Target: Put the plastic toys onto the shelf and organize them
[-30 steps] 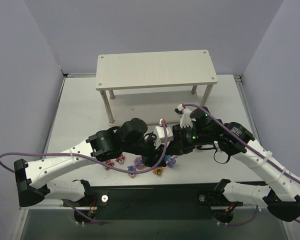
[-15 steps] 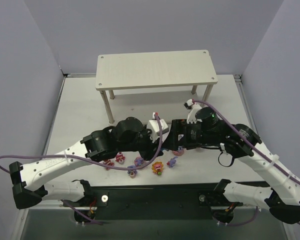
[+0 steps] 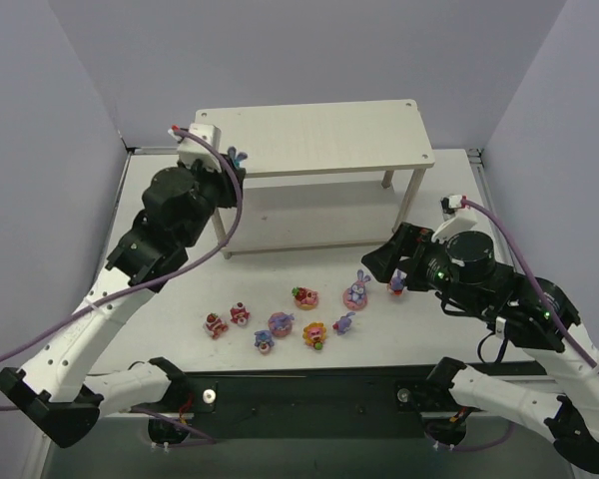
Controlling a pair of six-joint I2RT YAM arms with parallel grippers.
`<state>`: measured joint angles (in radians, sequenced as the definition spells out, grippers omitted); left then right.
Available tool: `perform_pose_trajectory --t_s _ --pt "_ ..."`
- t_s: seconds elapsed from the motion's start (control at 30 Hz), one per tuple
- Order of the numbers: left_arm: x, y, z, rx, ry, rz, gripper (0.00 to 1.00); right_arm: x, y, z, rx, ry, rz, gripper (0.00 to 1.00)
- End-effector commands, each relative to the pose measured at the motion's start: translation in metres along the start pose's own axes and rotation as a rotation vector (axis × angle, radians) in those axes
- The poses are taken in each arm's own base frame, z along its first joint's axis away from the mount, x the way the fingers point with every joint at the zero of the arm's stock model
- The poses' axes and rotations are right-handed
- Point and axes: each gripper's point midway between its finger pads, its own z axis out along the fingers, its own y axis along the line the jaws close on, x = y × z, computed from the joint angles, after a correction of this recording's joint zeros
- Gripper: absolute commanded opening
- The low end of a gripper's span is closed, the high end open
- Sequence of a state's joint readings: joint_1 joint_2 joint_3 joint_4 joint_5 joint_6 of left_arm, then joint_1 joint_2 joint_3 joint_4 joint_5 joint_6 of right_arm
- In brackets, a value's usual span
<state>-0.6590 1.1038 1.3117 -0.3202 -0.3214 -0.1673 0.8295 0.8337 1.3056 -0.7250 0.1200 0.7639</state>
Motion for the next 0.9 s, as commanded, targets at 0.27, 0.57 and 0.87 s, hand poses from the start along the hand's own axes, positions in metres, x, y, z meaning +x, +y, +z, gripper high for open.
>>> perform_pose_trajectory --t_s 0.27,0.57,0.87 --pt "-0.099 0.066 0.056 -0.231 -0.309 -0.103 0.00 0.022 -0.034 0.021 0.131 0.032 0.020 0.89" --pt "-0.078 0.082 0.065 -0.268 -0.272 -0.113 0.00 0.027 -0.047 0.025 0.163 0.046 0.038 0.89" --pt "-0.059 0.085 0.067 -0.262 -0.212 -0.096 0.00 0.031 -0.050 0.033 0.179 0.078 0.060 0.89"
